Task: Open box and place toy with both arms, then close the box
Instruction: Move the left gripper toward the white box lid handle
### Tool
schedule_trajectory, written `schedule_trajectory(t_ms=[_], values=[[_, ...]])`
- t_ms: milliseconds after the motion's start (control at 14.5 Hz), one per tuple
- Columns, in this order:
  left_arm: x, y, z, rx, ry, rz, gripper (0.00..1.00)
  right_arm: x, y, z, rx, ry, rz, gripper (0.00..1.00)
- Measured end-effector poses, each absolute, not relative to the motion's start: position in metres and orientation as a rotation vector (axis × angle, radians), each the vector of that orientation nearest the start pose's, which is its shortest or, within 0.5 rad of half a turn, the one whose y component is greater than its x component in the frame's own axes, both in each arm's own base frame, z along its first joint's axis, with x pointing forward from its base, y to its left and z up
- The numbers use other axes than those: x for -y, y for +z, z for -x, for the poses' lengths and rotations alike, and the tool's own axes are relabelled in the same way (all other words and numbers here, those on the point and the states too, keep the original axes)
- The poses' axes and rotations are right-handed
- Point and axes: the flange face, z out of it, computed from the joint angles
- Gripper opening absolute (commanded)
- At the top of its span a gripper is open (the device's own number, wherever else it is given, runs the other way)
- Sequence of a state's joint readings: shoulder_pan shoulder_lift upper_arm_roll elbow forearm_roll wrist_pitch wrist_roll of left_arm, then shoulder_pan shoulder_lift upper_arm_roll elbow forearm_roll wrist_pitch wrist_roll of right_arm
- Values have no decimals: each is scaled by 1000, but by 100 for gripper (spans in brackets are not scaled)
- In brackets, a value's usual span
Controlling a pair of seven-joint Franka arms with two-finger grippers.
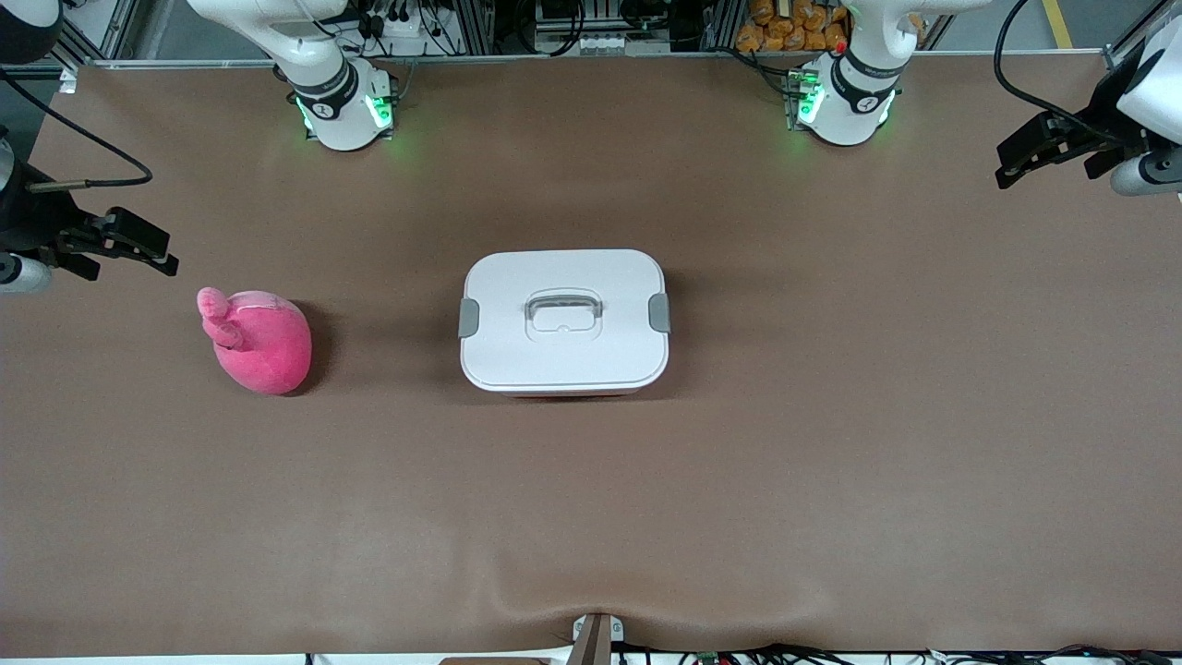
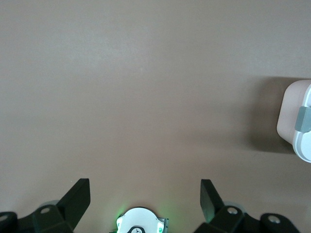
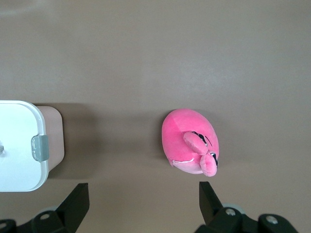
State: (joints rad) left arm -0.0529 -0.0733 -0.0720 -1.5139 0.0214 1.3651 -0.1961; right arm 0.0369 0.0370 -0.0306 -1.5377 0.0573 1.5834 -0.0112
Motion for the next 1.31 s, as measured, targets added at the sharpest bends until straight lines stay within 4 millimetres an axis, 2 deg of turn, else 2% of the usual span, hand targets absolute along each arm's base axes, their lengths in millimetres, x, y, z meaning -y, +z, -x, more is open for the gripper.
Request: schedule_trajectory(t_ms=[345,1310], values=[[63,670,-506,116,116,3099,100,-10,621,-567,26,-14,3085,100],[70,644,-522,101,192,3090,100,-12,620,-567,33,-10,3085,100]])
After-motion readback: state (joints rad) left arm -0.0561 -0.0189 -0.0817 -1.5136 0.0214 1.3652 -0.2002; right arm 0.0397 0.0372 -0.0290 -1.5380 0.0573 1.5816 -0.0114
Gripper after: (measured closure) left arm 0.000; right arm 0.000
